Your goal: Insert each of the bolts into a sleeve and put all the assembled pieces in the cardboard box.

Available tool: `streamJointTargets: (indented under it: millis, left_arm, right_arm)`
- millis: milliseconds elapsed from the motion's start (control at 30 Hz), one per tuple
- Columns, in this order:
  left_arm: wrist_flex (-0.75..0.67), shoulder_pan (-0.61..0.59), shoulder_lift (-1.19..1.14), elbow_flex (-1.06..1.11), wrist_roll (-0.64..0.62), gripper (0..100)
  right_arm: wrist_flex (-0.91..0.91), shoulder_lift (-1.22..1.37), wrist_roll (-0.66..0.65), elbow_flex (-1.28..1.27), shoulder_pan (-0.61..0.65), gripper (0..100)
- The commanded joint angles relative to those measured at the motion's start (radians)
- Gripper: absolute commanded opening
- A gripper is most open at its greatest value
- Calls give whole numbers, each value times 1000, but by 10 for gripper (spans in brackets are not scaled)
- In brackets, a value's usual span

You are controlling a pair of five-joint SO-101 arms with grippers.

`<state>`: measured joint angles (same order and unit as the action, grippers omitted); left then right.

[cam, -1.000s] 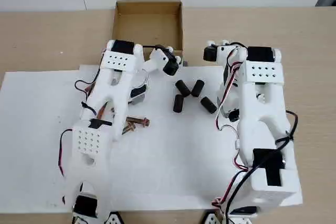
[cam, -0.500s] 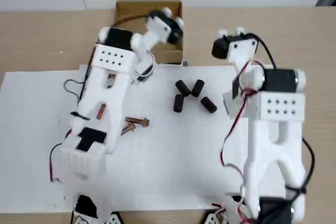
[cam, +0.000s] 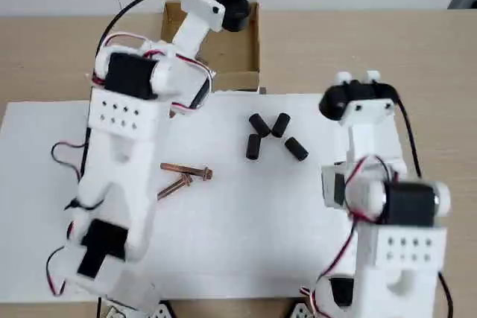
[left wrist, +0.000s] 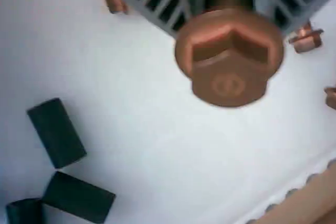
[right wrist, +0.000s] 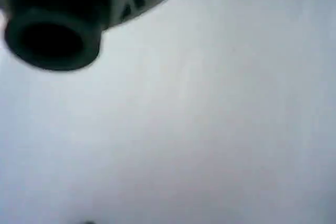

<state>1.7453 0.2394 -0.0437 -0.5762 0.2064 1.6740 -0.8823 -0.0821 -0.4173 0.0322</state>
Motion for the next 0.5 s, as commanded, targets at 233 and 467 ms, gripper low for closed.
streamJointTargets:
  millis: [233, 467]
  left_arm:
    - [-150, 40, 494, 504, -212, 5]
    - [-331, 38, 741, 857, -348, 5]
  right_arm:
    - [-257, -271, 106, -227, 150, 3]
    - [-466, -291, 106, -356, 234, 3]
